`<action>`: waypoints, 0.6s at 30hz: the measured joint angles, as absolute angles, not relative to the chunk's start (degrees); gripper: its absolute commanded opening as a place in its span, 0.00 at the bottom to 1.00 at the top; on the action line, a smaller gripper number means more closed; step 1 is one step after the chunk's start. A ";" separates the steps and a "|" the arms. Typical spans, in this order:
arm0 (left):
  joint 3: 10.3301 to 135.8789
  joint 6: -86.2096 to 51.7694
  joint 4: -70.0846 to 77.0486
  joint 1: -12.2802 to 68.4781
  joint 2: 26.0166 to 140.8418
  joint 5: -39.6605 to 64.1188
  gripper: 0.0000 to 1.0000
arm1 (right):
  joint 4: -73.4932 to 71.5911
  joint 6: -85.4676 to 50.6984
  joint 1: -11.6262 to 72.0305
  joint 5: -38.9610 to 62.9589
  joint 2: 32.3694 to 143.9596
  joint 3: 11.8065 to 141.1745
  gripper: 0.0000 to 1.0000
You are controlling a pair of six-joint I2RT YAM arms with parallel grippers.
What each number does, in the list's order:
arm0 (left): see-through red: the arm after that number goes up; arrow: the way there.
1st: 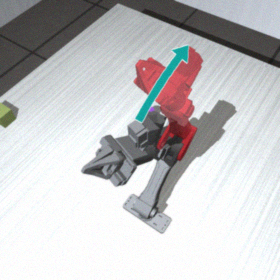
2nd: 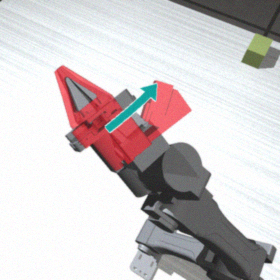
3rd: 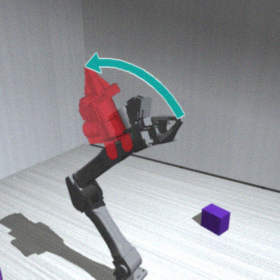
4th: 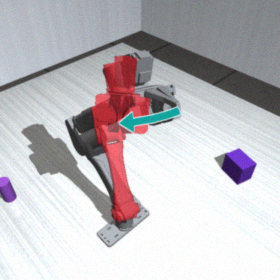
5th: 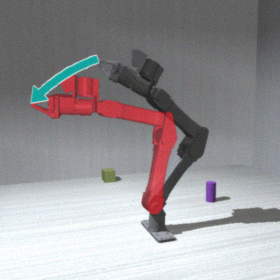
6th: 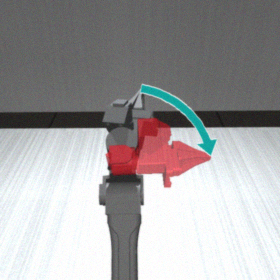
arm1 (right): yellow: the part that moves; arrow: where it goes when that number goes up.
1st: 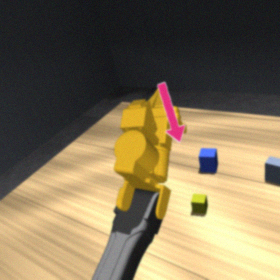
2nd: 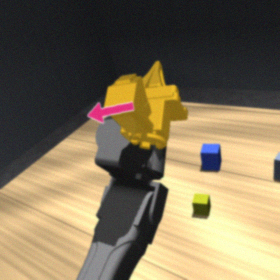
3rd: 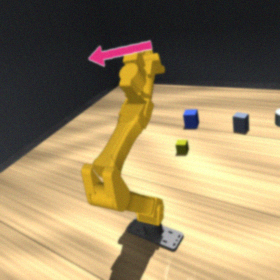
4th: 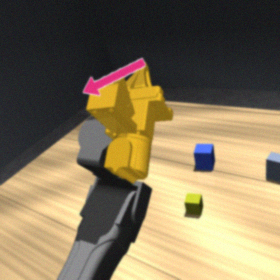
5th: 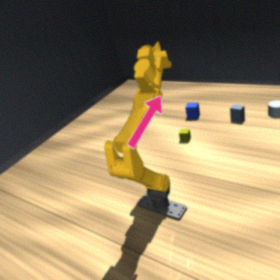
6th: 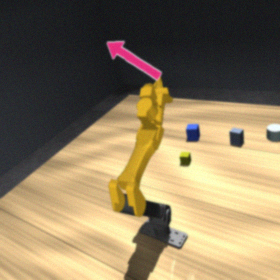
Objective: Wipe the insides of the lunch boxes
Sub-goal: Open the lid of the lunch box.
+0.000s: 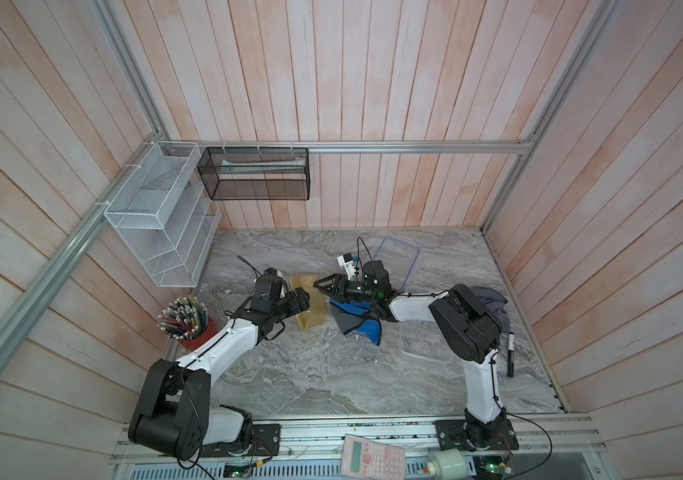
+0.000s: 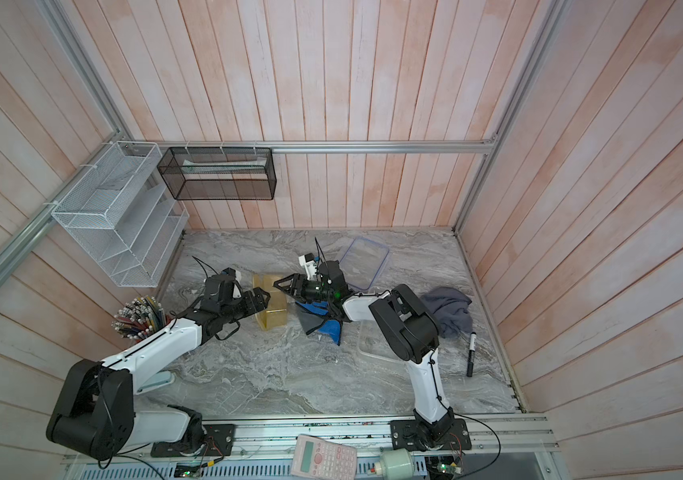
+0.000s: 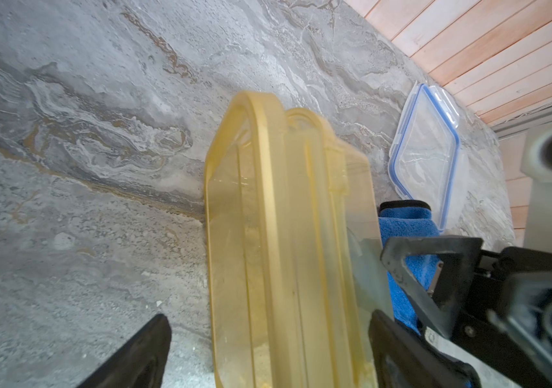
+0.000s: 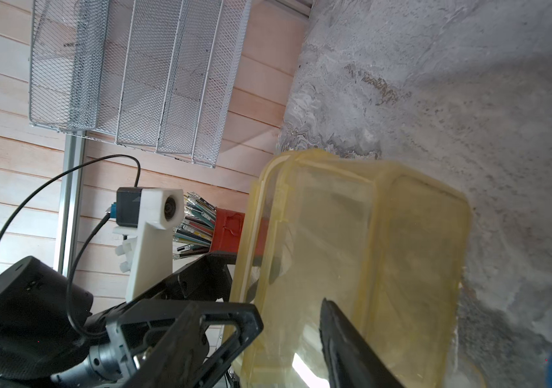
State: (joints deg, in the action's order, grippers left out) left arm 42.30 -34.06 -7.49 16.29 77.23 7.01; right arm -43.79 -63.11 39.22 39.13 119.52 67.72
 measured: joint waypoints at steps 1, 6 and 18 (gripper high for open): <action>42.30 -34.06 -7.60 16.29 76.84 6.85 0.92 | -43.38 -62.85 39.29 39.07 119.52 67.94 0.59; 42.30 -34.09 -7.77 16.29 75.50 6.11 0.92 | -42.19 -61.63 39.40 38.98 119.52 68.42 0.59; 42.04 -34.54 -9.47 15.51 74.02 4.60 0.83 | -39.09 -58.43 39.40 38.41 119.52 69.84 0.58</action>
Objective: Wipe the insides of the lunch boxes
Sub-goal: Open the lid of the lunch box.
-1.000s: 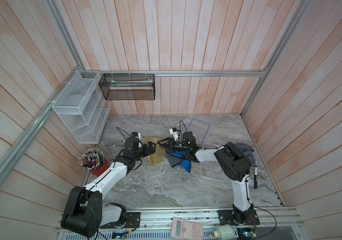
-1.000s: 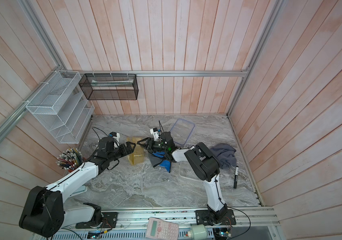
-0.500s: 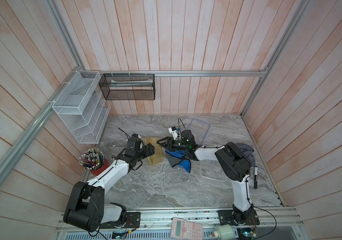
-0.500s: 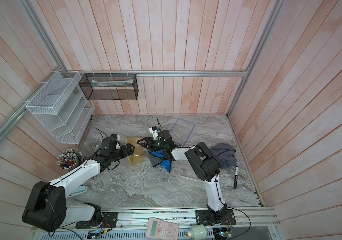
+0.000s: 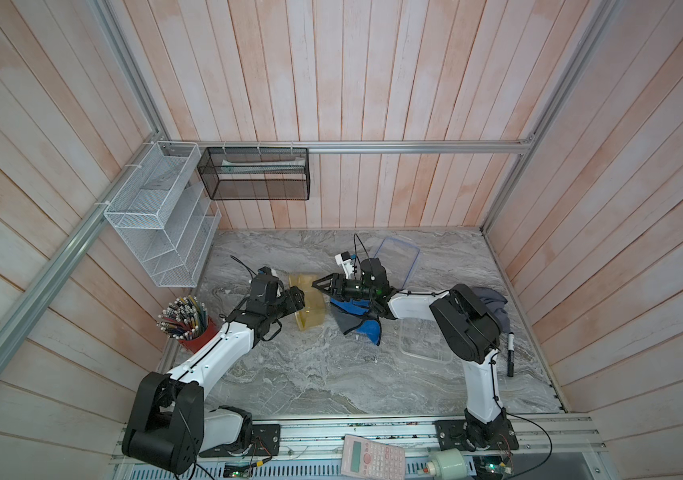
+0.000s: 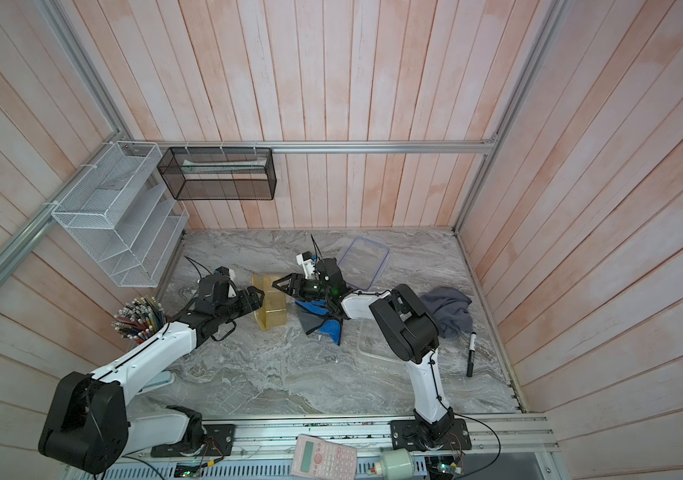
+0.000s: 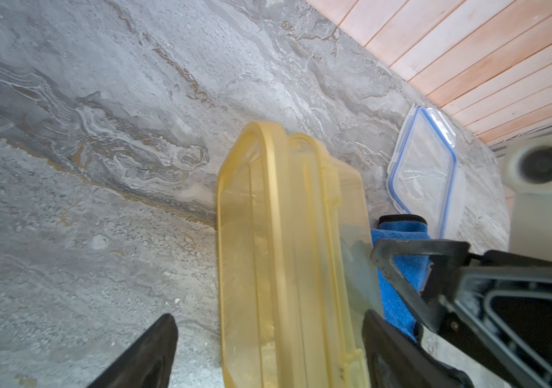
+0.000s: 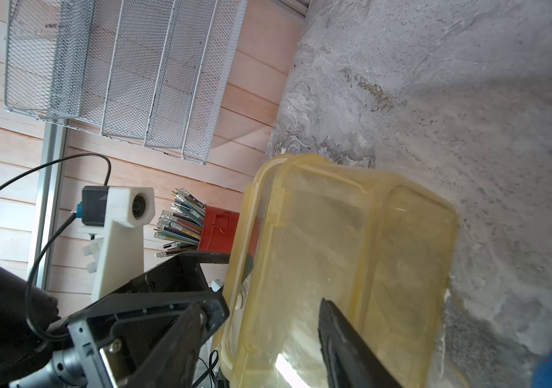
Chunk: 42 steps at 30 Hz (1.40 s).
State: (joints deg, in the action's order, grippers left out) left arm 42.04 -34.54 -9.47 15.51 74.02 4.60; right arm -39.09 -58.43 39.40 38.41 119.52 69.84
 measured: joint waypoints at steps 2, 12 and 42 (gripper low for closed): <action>42.02 -34.48 -9.87 15.38 74.04 4.29 0.82 | -38.50 -58.00 39.40 38.30 119.52 70.15 0.58; 42.02 -33.91 -11.00 15.38 76.99 3.73 0.72 | -35.48 -55.40 39.62 37.04 119.52 71.61 0.58; 43.79 -30.46 -19.35 9.89 66.87 1.37 0.04 | -16.27 -44.14 39.22 28.10 115.37 72.05 0.70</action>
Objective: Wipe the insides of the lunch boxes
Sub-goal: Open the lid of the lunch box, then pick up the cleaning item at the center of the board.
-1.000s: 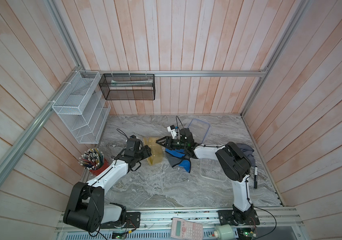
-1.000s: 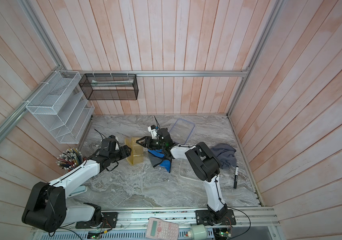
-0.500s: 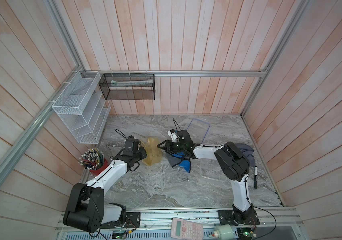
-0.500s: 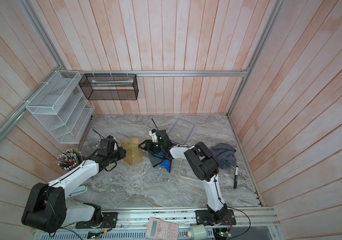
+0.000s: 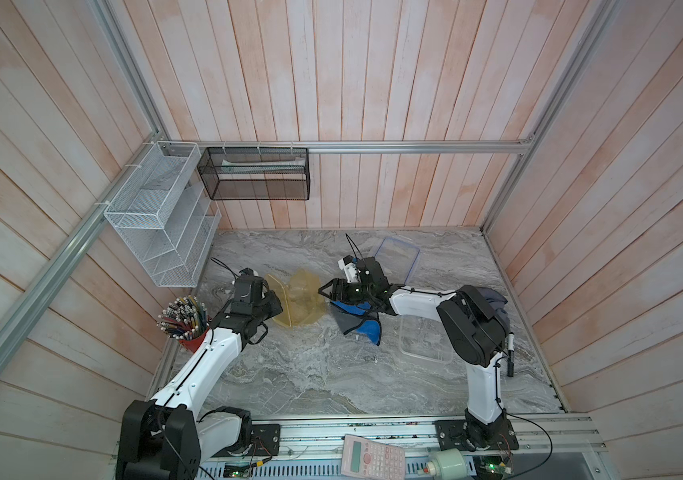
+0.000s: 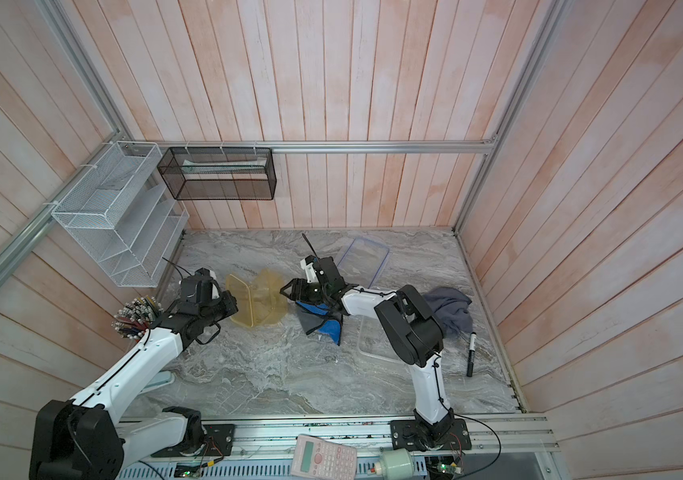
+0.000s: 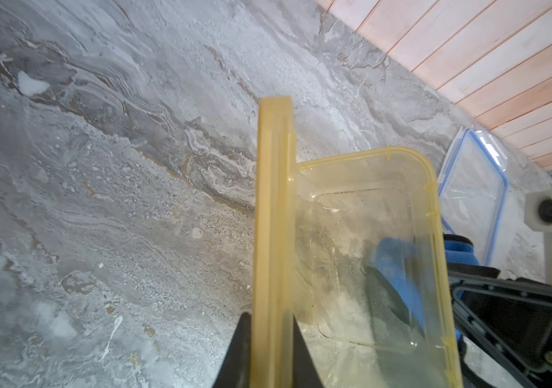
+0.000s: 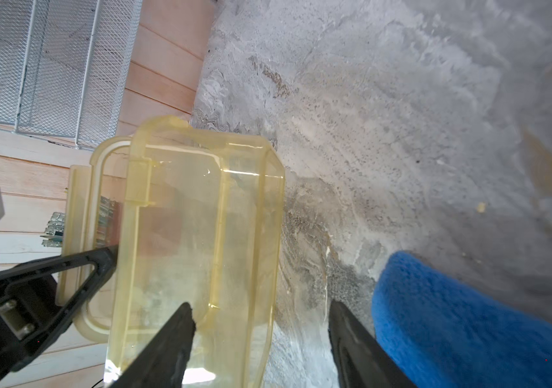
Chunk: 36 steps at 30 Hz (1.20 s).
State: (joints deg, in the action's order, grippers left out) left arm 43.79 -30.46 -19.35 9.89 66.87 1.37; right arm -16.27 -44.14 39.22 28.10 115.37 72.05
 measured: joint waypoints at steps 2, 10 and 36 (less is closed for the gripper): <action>45.08 -29.67 -19.81 9.89 66.37 1.43 0.04 | -14.50 -42.04 38.72 26.81 113.12 72.05 0.74; 49.82 -26.74 -22.48 9.85 66.08 1.39 0.05 | -7.68 -35.05 36.32 22.31 107.90 72.05 0.84; 50.35 -23.35 -27.68 4.56 63.07 3.88 0.05 | 15.97 -7.44 39.86 2.39 109.38 80.51 0.89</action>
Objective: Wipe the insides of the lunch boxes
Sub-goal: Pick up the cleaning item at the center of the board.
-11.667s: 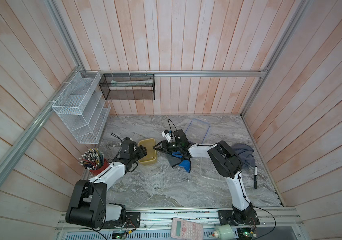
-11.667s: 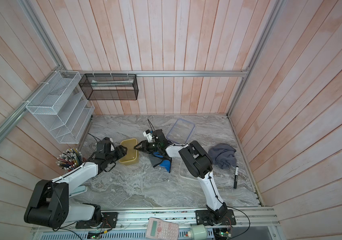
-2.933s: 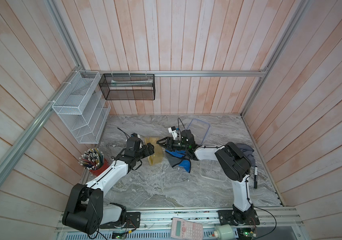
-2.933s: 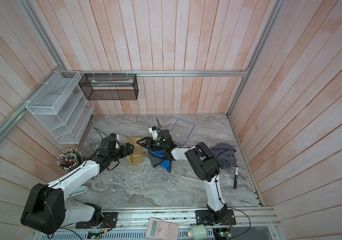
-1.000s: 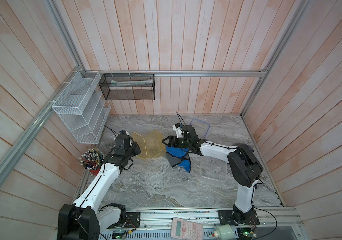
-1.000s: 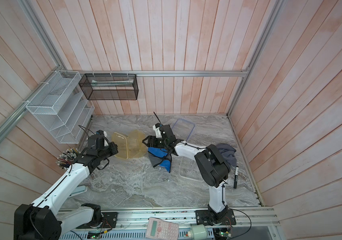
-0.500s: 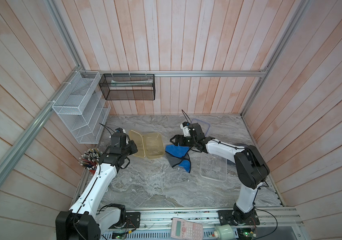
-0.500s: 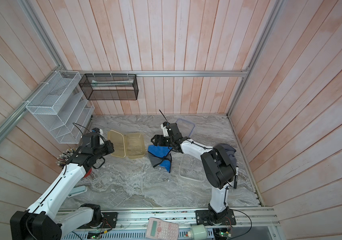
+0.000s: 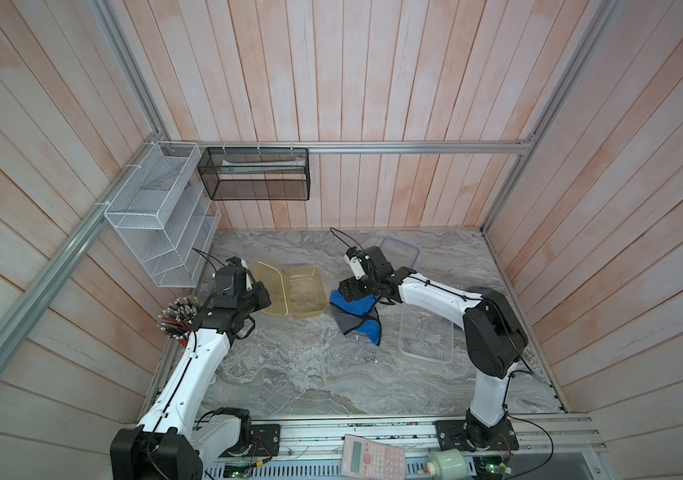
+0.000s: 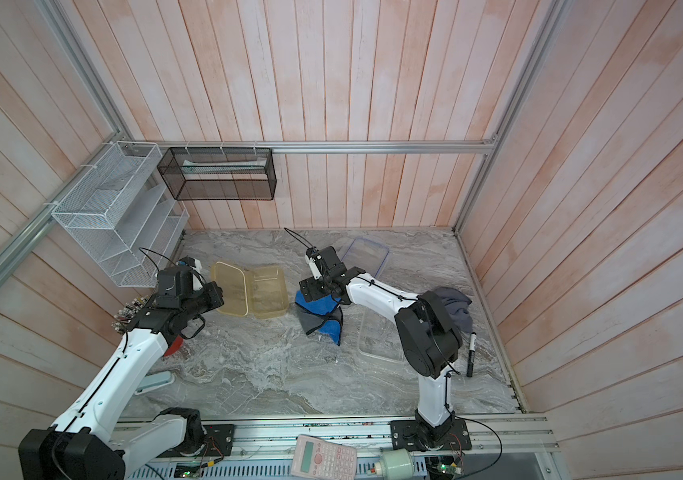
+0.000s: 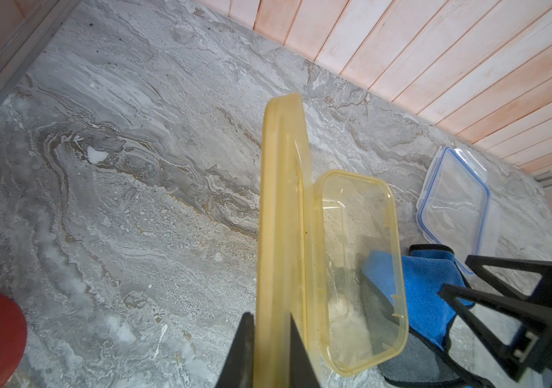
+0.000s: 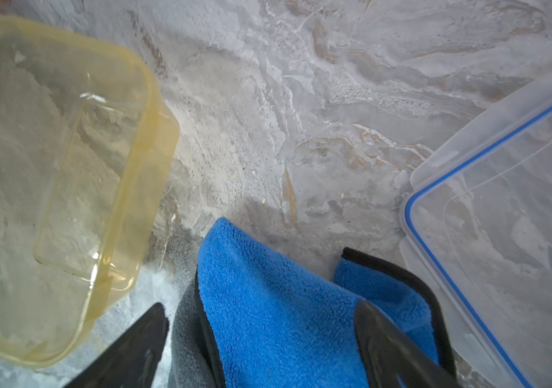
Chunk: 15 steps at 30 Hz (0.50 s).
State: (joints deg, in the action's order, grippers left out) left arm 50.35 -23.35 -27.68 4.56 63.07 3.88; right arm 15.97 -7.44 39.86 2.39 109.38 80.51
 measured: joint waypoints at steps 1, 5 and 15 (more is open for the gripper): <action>50.33 -23.29 -27.68 4.47 63.07 4.14 0.05 | 16.56 -6.00 40.05 2.35 109.45 80.51 0.89; 49.63 -23.05 -27.73 3.79 63.09 5.26 0.05 | 18.00 -1.15 40.25 1.93 109.65 80.58 0.89; 48.40 -22.09 -29.23 1.83 63.64 7.07 0.04 | 22.68 8.21 42.19 1.37 114.45 80.75 0.89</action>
State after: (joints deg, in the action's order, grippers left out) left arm 48.40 -22.09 -29.23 1.83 63.64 7.07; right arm 22.68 8.21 42.19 1.37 114.45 80.75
